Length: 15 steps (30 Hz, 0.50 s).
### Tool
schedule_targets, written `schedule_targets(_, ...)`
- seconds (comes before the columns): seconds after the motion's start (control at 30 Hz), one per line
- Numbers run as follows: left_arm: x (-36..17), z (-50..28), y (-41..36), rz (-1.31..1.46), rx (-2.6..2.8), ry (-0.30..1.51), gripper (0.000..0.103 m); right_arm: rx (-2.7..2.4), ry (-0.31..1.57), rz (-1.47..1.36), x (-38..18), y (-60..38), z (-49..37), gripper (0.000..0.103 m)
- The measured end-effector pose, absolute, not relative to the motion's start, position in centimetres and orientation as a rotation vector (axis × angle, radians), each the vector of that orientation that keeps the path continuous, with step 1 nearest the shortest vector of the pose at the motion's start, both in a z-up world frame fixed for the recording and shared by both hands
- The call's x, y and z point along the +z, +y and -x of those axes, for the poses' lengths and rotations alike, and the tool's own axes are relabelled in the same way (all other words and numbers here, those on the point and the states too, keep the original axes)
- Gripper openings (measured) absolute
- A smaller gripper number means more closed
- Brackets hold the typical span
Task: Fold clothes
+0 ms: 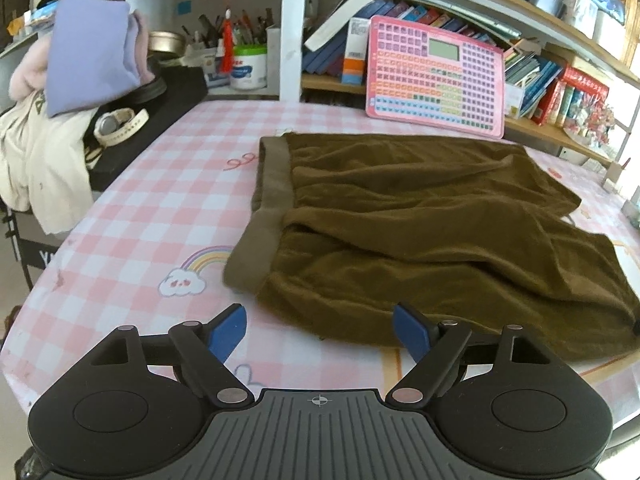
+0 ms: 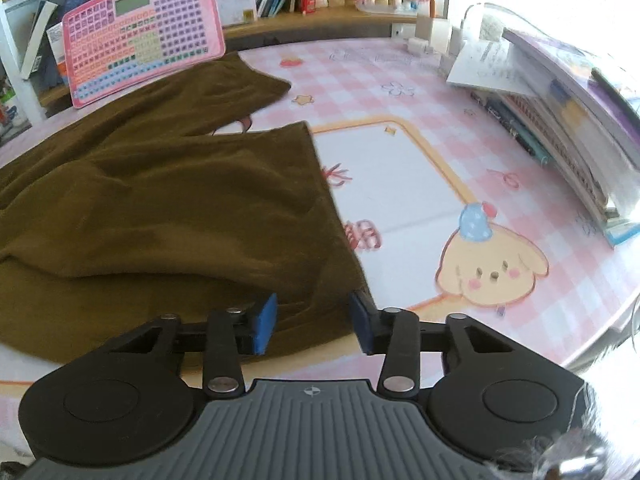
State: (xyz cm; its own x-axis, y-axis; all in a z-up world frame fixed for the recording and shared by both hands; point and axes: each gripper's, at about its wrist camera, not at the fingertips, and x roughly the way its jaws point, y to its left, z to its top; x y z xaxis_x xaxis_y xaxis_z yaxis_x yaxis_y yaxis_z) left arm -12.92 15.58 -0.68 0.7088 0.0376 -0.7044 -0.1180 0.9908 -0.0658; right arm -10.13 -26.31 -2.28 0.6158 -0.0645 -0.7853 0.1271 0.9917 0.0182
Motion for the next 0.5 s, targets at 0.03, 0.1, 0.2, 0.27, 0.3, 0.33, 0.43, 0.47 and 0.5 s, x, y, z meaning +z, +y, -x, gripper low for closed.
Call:
schedule_targets(0.03, -0.7, 12.9, 15.8, 0.112, 0.093, 0.78, 0.083, -0.113, 0.904, -0.047, -2.3, -26.3, 9.8, 0.032)
schedule_targets(0.1, -0.7, 13.0, 16.0, 0.119, 0.106, 0.785, 0.083, -0.138, 0.907, 0.01, -2.5, -26.6, 8.9, 0.031)
schedule_targets(0.2, -0.7, 12.9, 16.1, 0.12, 0.109, 0.788, 0.083, -0.155, 0.907, -0.002, -2.9, -28.1, 7.4, 0.034)
schedule_targets(0.27, -0.7, 12.8, 16.1, 0.119, 0.11, 0.791, 0.083, -0.145, 0.914, -0.018, -2.9, -28.7, 6.4, 0.035)
schedule_targets(0.3, -0.7, 12.7, 16.0, 0.118, 0.11, 0.794, 0.083, -0.143, 0.912, -0.006, -3.0, -28.9, 6.0, 0.037)
schedule_targets(0.33, -0.7, 12.6, 15.9, 0.116, 0.108, 0.795, 0.083, -0.146, 0.908, 0.007, -3.0, -28.9, 5.7, 0.038)
schedule_targets(0.43, -0.6, 12.3, 15.5, 0.11, 0.095, 0.792, 0.083, -0.163, 0.892, 0.013, -2.7, -29.1, 5.5, 0.038)
schedule_targets(0.47, -0.5, 12.2, 15.4, 0.11, 0.091, 0.79, 0.083, -0.173, 0.88, 0.006, -2.3, -29.2, 5.6, 0.038)
schedule_targets(0.5, -0.5, 12.1, 15.3, 0.11, 0.088, 0.789, 0.083, -0.175, 0.867, -0.004, -2.0, -29.2, 5.9, 0.038)
